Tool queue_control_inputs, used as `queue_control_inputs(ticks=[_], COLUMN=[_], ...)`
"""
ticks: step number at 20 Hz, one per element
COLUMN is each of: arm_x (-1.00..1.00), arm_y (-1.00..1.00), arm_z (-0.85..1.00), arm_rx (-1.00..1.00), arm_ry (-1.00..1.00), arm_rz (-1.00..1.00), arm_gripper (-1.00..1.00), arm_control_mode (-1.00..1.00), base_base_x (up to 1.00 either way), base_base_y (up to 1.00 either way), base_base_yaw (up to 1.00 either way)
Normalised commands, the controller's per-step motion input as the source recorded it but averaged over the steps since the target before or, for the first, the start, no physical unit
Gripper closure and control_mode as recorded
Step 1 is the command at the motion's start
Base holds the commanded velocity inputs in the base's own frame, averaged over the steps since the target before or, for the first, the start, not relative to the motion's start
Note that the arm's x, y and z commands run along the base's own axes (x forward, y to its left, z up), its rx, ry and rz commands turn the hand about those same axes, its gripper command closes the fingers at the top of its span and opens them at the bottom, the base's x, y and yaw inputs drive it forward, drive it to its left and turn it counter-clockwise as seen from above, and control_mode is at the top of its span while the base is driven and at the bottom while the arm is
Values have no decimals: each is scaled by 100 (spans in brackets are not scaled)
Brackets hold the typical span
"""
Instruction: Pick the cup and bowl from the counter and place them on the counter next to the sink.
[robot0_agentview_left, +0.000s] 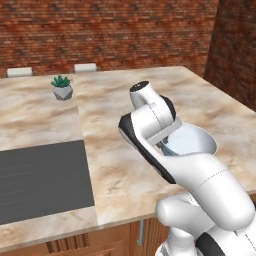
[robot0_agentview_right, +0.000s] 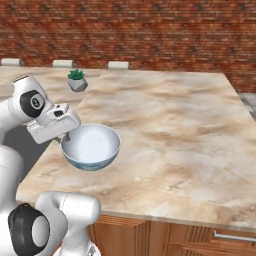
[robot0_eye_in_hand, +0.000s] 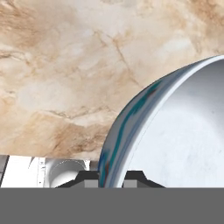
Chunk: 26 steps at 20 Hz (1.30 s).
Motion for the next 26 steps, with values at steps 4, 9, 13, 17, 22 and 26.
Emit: queue_control_inputs(ticks=[4, 9, 13, 17, 22, 26], arm_x=[0, 12, 20, 22, 44, 53], arm_y=[13, 42, 44, 34, 55, 70], arm_z=[-1, -14, -21, -33, -48, -45], arm_rx=[3, 7, 9, 7, 0, 0], arm_ry=[0, 0, 1, 4, 13, 20], arm_rz=[8, 24, 28, 28, 15, 0], arm_gripper=[100, 100, 100, 100, 100, 100], arm_control_mode=[-100, -100, -100, -100, -100, -100], base_base_x=[0, 0, 0, 0, 0, 0], base_base_y=[0, 0, 0, 0, 0, 0], base_base_yaw=[0, 0, 0, 0, 0, 0])
